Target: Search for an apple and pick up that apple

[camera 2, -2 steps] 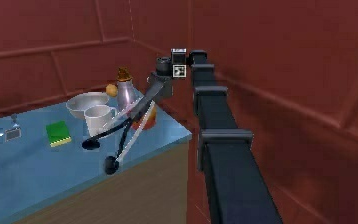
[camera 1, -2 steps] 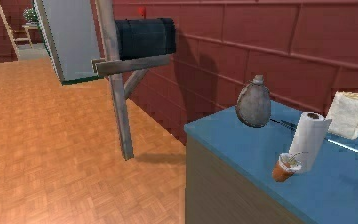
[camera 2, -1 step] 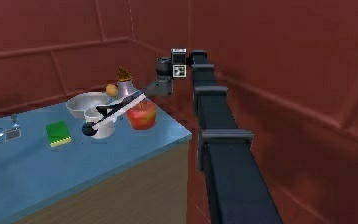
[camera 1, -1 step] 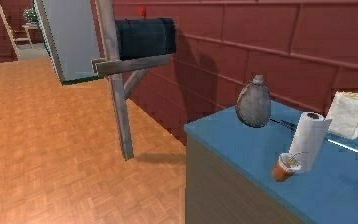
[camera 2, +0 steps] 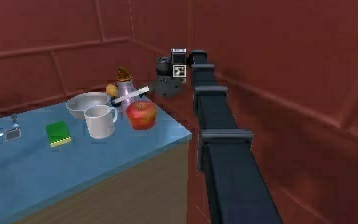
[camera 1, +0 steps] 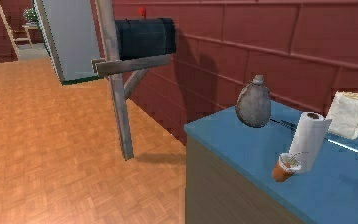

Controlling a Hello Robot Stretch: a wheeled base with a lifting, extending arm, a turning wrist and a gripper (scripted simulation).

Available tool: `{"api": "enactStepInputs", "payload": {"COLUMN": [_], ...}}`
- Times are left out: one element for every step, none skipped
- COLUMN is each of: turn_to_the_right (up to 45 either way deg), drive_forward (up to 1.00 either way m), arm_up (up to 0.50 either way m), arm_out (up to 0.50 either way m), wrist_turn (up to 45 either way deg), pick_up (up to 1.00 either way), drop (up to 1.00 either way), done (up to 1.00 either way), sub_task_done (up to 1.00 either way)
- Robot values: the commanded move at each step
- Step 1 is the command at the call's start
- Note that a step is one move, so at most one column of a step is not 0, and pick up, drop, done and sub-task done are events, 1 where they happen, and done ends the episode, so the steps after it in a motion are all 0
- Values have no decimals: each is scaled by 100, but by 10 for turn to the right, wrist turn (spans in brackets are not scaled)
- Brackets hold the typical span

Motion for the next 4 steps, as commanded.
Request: {"api": "enactStepInputs", "payload": {"turn_to_the_right": [0,0,0,0], "drive_forward": [0,0,0,0], "arm_up": [0,-10,0,10], "arm_out": [0,0,0,0], "wrist_turn": [90,0,0,0], "pick_up": [0,0,100,0], "drop": [0,0,0,0], "done": [0,0,0,0], "sub_task_done": [0,0,0,0]}}
